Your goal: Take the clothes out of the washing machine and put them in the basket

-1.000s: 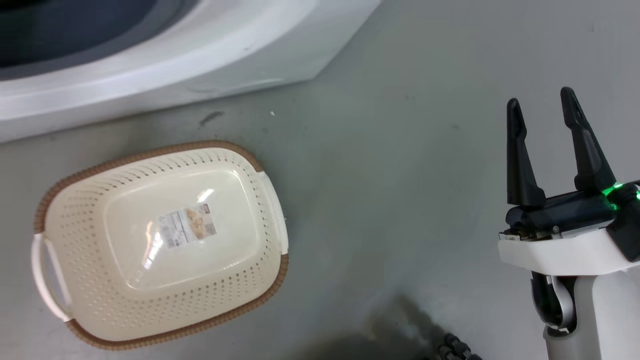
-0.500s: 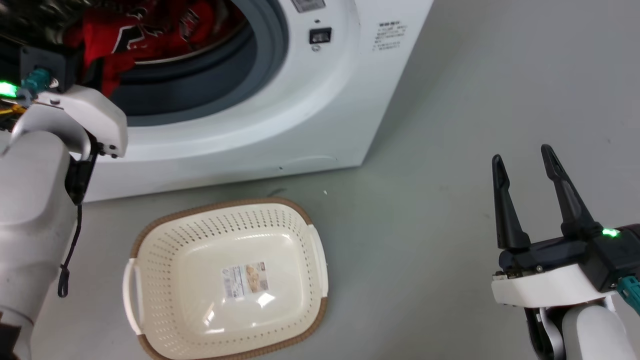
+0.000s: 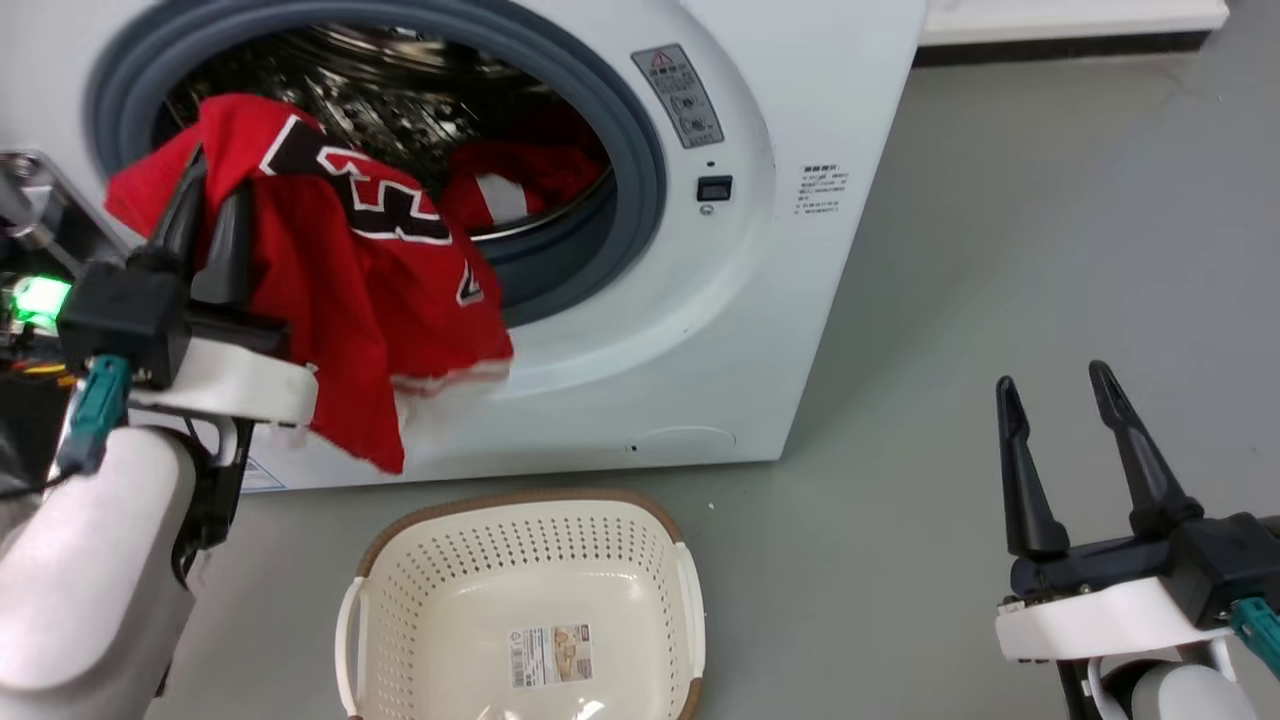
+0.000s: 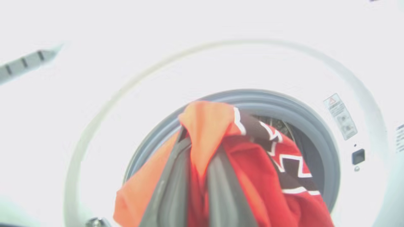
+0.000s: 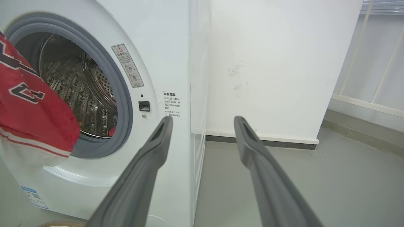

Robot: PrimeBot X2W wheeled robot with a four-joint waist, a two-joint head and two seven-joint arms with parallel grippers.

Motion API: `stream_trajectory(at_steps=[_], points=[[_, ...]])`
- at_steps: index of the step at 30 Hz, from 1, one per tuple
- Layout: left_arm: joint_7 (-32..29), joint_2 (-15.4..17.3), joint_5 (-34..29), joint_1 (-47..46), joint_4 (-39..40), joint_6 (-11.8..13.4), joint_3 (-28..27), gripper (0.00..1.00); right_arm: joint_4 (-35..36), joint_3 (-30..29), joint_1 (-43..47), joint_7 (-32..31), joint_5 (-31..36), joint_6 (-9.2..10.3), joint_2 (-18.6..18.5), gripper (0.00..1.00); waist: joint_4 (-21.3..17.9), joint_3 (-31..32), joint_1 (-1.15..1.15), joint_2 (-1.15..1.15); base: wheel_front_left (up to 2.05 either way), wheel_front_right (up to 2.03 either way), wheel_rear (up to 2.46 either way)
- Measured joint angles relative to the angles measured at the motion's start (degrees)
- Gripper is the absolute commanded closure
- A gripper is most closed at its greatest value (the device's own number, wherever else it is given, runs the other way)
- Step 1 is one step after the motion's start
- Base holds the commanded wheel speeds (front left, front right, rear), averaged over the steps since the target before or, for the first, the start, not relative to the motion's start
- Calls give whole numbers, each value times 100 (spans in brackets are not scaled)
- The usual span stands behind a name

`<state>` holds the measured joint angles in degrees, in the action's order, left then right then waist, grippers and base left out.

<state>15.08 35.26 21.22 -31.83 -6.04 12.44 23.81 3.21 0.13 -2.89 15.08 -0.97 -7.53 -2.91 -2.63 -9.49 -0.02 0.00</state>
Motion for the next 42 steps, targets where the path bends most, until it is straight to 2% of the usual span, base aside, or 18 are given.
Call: stream_trajectory(at_steps=[4,9,13,19,24,30,42], points=[[0,31,-261,496,727,177,-253,100,-51,32,81,0,-16,0,-1,0,85,176,0,0,0,0,0],[-1,12,-322,1058,1158,225,-376,100,-70,20,83,0,-58,1,-1,0,120,279,0,0,0,0,0],[-4,10,-203,1687,1227,182,-272,100,-78,9,112,0,-58,1,-1,0,99,252,1,0,0,0,0],[-26,-110,-70,1991,910,46,-54,100,-73,-4,102,0,-60,1,-1,0,43,-4,2,0,0,0,0],[-19,-190,-79,1995,444,-148,55,100,-20,-3,35,0,-65,1,-1,0,-10,-282,2,0,0,0,0],[-20,-353,-215,1915,-686,-563,479,100,73,-37,-216,0,-42,1,-1,0,-118,-810,3,0,0,0,0],[-188,-754,-343,517,-2966,-1207,889,100,403,-181,-898,0,-47,1,-4,0,-437,-2244,3,0,0,0,0]])
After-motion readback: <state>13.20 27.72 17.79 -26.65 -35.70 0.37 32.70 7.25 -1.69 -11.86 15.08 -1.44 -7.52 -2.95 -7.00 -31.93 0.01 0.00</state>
